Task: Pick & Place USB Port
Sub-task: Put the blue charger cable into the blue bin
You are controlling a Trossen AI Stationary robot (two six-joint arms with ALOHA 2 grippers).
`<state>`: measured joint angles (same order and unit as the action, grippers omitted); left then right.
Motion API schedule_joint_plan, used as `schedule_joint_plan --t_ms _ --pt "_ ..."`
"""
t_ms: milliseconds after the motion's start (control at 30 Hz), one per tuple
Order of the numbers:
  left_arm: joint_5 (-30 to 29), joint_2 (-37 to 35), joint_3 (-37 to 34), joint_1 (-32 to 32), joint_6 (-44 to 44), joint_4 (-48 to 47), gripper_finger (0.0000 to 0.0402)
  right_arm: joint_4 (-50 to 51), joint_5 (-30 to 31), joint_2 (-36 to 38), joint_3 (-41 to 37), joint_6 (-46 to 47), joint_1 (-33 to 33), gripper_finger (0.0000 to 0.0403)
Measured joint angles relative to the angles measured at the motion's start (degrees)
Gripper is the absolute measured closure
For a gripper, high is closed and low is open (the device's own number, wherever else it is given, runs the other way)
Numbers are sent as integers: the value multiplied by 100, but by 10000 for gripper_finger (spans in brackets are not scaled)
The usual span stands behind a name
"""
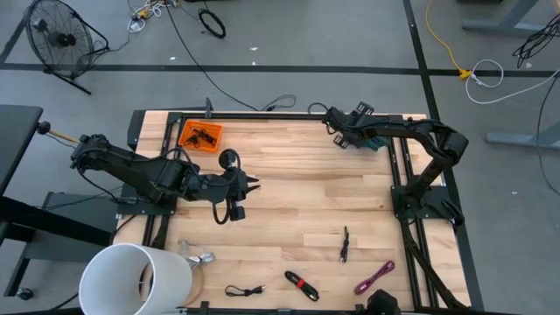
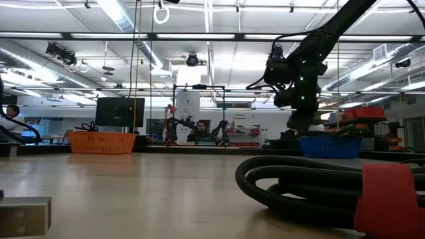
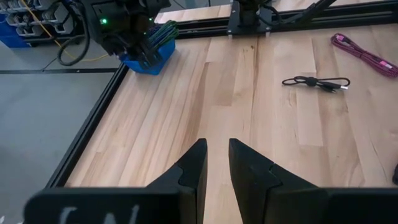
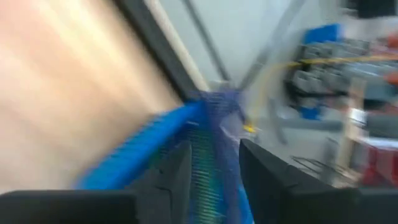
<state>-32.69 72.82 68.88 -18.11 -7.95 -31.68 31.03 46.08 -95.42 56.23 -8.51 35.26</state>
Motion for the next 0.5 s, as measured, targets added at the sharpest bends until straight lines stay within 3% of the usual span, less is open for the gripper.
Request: schedule_joint_plan --t_ms 133,500 --pt "0 0 0 0 -2 0 330 -42 -603 0 0 5 -11 249" --pt "0 0 0 -1 -4 0 330 -34 -611 0 0 28 -4 236"
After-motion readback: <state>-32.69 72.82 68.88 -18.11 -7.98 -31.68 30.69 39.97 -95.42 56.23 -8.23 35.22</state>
